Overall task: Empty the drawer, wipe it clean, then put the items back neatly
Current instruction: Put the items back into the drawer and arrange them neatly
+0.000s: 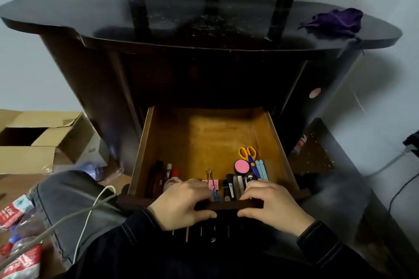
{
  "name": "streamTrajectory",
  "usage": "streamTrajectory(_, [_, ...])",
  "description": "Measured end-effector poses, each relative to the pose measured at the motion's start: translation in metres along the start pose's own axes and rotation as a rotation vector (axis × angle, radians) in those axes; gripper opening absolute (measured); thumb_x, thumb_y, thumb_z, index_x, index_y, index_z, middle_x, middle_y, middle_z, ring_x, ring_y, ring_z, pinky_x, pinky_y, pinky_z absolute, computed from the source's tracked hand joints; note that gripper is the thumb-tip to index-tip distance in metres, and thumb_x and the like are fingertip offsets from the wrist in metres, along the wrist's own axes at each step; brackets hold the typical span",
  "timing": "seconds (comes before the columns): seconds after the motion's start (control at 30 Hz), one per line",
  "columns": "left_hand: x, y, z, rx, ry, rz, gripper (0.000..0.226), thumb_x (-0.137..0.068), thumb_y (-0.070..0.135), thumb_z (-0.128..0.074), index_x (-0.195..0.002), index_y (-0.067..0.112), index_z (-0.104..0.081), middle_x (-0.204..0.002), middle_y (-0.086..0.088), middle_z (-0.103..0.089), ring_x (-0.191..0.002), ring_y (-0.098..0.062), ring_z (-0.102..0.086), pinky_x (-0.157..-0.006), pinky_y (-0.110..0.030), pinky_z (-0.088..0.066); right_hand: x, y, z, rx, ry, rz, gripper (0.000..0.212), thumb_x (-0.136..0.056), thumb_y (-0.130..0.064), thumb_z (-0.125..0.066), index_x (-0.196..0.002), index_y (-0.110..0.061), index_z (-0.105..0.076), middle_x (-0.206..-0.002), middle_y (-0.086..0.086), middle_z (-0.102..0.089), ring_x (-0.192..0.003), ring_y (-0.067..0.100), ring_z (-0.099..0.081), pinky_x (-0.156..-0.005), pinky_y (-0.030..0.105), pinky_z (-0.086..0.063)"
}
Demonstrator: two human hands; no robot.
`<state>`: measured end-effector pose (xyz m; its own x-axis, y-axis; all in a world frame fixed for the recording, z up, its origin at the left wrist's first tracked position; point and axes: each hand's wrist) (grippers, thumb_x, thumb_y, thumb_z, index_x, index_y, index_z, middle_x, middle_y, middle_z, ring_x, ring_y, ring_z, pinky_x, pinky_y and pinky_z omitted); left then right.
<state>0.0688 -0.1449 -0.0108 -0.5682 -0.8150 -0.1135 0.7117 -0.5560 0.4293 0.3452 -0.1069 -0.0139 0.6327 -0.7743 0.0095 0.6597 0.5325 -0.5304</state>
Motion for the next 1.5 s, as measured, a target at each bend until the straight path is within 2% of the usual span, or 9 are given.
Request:
streamTrajectory(0.17, [0.002, 0.005, -0.002, -0.019, 0.069, -0.032, 0.031, -0.095, 0.051, -0.06, -0.098, 0.02, -0.067, -0.094, 0.009, -0.06, -0.086, -0.006, -0.053, -0.071, -0.013, -0.027, 0.003, -0.002, -0.003, -0.048, 0.069, 0.04, 0.036, -0.086, -0.057, -0.065, -0.098, -0.026, -0.079, -0.092, -0.016, -0.062, -0.093, 0.007, -0.055, -0.078, 0.03, -0.049])
streamTrajectory(0.3, [-0.001, 0.003, 0.0, 0.012, 0.084, -0.027, 0.029, -0.096, 0.048, -0.059, -0.098, 0.02, -0.066, -0.093, 0.009, -0.058, -0.084, -0.005, -0.049, -0.071, -0.009, -0.027, -0.002, -0.003, 0.0, -0.058, 0.076, 0.041, 0.043, -0.086, -0.062, -0.059, -0.099, -0.026, -0.079, -0.092, -0.017, -0.062, -0.093, 0.004, -0.054, -0.079, 0.026, -0.047])
streamTrajectory(0.47, [-0.013, -0.009, 0.005, -0.013, 0.143, -0.005, 0.028, -0.095, 0.043, -0.062, -0.098, 0.015, -0.066, -0.093, 0.005, -0.06, -0.084, -0.011, -0.053, -0.071, -0.018, -0.038, -0.024, 0.0, 0.007, 0.004, 0.112, 0.042, 0.029, -0.088, -0.049, -0.069, -0.102, -0.025, -0.078, -0.095, -0.016, -0.062, -0.096, 0.003, -0.053, -0.082, 0.026, -0.048])
streamTrajectory(0.57, [-0.024, -0.02, 0.008, -0.004, 0.182, 0.018, 0.028, -0.092, 0.042, -0.065, -0.097, 0.015, -0.066, -0.092, 0.004, -0.06, -0.082, -0.01, -0.053, -0.07, -0.015, -0.036, -0.039, 0.003, 0.012, 0.045, 0.14, 0.051, 0.031, -0.087, -0.052, -0.068, -0.102, -0.026, -0.078, -0.094, -0.017, -0.061, -0.094, 0.004, -0.051, -0.082, 0.027, -0.046])
streamTrajectory(0.83, [-0.051, -0.05, 0.017, -0.053, 0.267, 0.071, 0.031, -0.092, 0.045, -0.065, -0.098, 0.015, -0.065, -0.095, 0.005, -0.059, -0.086, -0.012, -0.054, -0.074, -0.033, -0.05, -0.081, 0.018, 0.019, 0.076, 0.231, 0.028, 0.028, -0.085, -0.049, -0.072, -0.103, -0.028, -0.077, -0.095, -0.018, -0.057, -0.094, 0.002, -0.048, -0.085, 0.024, -0.042])
streamTrajectory(1.1, [-0.086, -0.089, 0.015, -0.246, 0.478, 0.07, 0.026, -0.092, 0.042, -0.064, -0.097, 0.017, -0.068, -0.091, 0.005, -0.061, -0.08, -0.015, -0.058, -0.067, -0.031, -0.052, -0.133, 0.041, 0.023, 0.105, 0.363, -0.004, 0.03, -0.085, -0.048, -0.073, -0.105, -0.027, -0.076, -0.098, -0.022, -0.054, -0.1, 0.003, -0.045, -0.094, 0.025, -0.038])
streamTrajectory(1.27, [-0.112, -0.112, 0.01, -0.318, 0.631, 0.159, 0.024, -0.09, 0.038, -0.07, -0.095, 0.015, -0.069, -0.087, 0.003, -0.059, -0.077, -0.019, -0.057, -0.065, -0.034, -0.048, -0.16, 0.05, 0.014, 0.287, 0.552, -0.107, 0.038, -0.083, -0.054, -0.073, -0.109, -0.027, -0.076, -0.105, -0.012, -0.063, -0.104, 0.016, -0.054, -0.093, 0.031, -0.039])
streamTrajectory(1.4, [-0.112, -0.12, -0.005, -0.31, 0.814, 0.3, 0.029, -0.085, 0.028, -0.075, -0.108, 0.011, -0.069, -0.109, -0.006, -0.059, -0.102, -0.026, -0.057, -0.088, -0.034, -0.047, -0.164, 0.047, -0.001, 0.319, 0.762, -0.276, 0.056, -0.076, -0.055, -0.08, -0.117, -0.018, -0.07, -0.12, 0.001, -0.06, -0.114, 0.026, -0.055, -0.099, 0.044, -0.048])
streamTrajectory(1.5, [-0.094, -0.117, -0.02, -0.144, 0.999, 0.524, 0.05, -0.082, 0.029, -0.077, -0.126, 0.015, -0.057, -0.134, -0.008, -0.047, -0.126, -0.027, -0.046, -0.106, -0.03, -0.036, -0.157, 0.043, -0.023, 0.116, 0.908, -0.431, 0.075, -0.078, -0.047, -0.081, -0.138, -0.014, -0.052, -0.144, 0.008, -0.045, -0.131, 0.029, -0.048, -0.102, 0.046, -0.049])
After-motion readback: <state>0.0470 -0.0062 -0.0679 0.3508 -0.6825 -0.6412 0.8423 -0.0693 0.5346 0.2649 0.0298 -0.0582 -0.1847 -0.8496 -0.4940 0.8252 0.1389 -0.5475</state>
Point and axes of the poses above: each hand's wrist, its own x-axis away from the middle knuckle, its own z-axis out of the back of the hand, y = z × x
